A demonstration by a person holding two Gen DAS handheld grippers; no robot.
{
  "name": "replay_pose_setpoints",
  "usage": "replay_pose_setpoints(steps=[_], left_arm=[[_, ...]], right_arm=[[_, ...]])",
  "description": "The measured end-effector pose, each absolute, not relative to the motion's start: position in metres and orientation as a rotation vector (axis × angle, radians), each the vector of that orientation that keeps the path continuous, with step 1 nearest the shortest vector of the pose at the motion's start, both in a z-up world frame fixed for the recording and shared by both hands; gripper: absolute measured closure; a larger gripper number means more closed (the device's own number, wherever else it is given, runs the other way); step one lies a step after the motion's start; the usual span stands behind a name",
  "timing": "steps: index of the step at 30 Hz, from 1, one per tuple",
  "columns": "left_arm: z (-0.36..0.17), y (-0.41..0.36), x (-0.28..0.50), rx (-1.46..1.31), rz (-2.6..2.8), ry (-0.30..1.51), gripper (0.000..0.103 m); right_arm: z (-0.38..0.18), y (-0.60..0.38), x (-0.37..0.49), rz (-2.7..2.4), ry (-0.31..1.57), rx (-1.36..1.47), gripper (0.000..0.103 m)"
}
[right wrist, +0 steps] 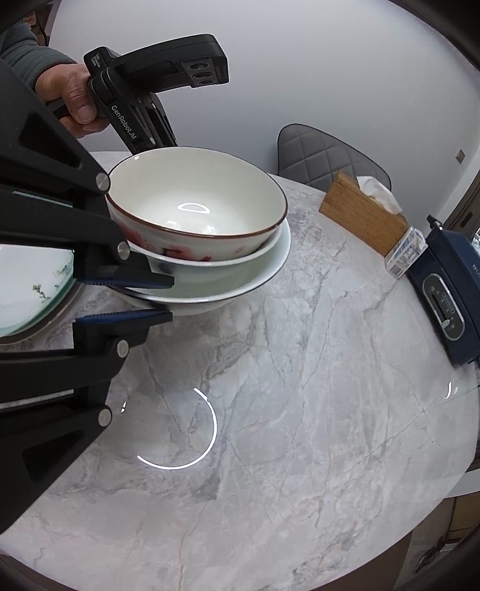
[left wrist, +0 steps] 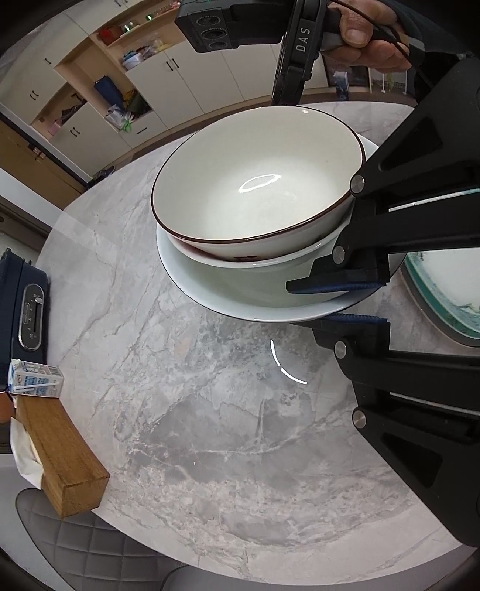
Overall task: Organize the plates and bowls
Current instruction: 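Carry the bowl stack with both grippers and lower it onto the teal plates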
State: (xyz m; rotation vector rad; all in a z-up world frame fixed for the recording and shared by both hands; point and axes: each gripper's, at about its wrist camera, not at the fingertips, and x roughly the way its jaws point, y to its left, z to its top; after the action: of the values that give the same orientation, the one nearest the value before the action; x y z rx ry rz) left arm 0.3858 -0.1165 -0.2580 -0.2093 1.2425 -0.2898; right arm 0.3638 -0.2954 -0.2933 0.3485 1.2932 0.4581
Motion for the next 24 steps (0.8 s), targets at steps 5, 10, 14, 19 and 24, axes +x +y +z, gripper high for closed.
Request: replay_pose_setpoints(steps=[5, 10, 14, 19, 24], left_arm=[[-0.234, -0.115, 0.362, -0.193, -0.294, 1.218, 0.096], [-0.221, -0.113, 0.333, -0.192, -0.301, 1.214, 0.096], [-0.221, -0.114, 0.301, -0.189, -0.312, 1.226, 0.096], [-0.234, -0.118, 0.264, -0.181, -0.322, 1.262, 0.096], [-0.251, -0.122, 0.230, -0.163, -0.324, 1.290, 0.096]], right_arm=[[-0.271, -0.291, 0.342, 0.465, 1.279, 0.328, 0.089], [-0.260, -0.288, 0.317, 0.464, 1.273, 0.322, 0.089], [-0.261, -0.288, 0.289, 0.458, 1.285, 0.324, 0.089], [-0.275, -0.291, 0.250, 0.437, 1.319, 0.340, 0.089], [-0.294, -0.293, 0.215, 0.416, 1.352, 0.359, 0.089]])
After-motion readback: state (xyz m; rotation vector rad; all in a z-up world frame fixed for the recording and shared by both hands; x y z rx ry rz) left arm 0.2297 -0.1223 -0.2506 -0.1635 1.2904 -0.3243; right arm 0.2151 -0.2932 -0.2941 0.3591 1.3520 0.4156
